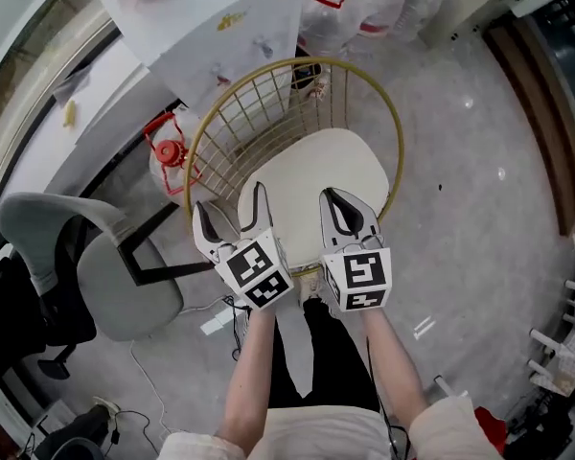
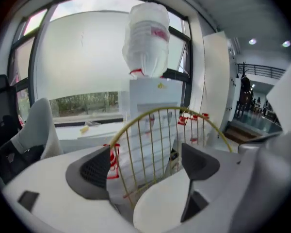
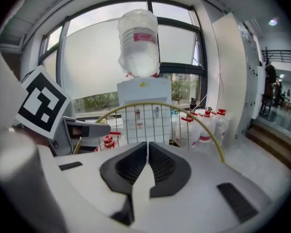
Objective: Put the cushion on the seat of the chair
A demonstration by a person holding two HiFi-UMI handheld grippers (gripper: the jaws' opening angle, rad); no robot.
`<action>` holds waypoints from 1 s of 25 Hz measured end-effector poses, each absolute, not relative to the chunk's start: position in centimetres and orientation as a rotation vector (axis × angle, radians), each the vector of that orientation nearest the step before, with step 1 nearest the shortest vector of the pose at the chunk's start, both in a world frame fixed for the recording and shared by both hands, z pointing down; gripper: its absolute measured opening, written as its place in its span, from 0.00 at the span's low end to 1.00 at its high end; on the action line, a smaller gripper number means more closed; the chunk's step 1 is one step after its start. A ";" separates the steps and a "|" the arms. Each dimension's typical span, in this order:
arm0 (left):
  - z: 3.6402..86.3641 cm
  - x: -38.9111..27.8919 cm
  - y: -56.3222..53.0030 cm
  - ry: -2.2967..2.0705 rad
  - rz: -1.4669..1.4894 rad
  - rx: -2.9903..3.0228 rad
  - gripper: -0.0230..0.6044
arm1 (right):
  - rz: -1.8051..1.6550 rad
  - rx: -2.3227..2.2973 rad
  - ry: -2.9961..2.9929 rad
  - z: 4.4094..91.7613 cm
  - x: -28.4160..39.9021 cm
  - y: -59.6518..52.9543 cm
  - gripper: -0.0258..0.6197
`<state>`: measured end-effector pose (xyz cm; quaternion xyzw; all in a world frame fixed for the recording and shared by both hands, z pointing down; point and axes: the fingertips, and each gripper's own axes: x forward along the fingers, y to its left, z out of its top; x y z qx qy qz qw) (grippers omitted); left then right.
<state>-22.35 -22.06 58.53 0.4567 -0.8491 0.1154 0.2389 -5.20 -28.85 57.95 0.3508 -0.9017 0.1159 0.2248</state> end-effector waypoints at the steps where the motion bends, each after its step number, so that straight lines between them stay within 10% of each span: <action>1: 55.9 -22.6 -22.6 -2.353 0.274 1.274 0.79 | 0.302 0.998 -2.504 55.7 -5.2 -29.5 0.08; 10: 28.1 -22.8 -25.1 -2.650 0.078 1.718 0.74 | 0.039 1.296 -2.747 30.5 -6.1 -32.5 0.08; 15: 17.1 -21.1 -22.2 -2.747 -0.019 1.923 0.07 | -0.187 1.384 -2.853 19.6 -5.9 -29.6 0.08; 25: 15.0 -15.4 -17.4 -2.505 -0.168 2.230 0.06 | -0.266 1.355 -2.919 16.9 -5.9 -22.1 0.07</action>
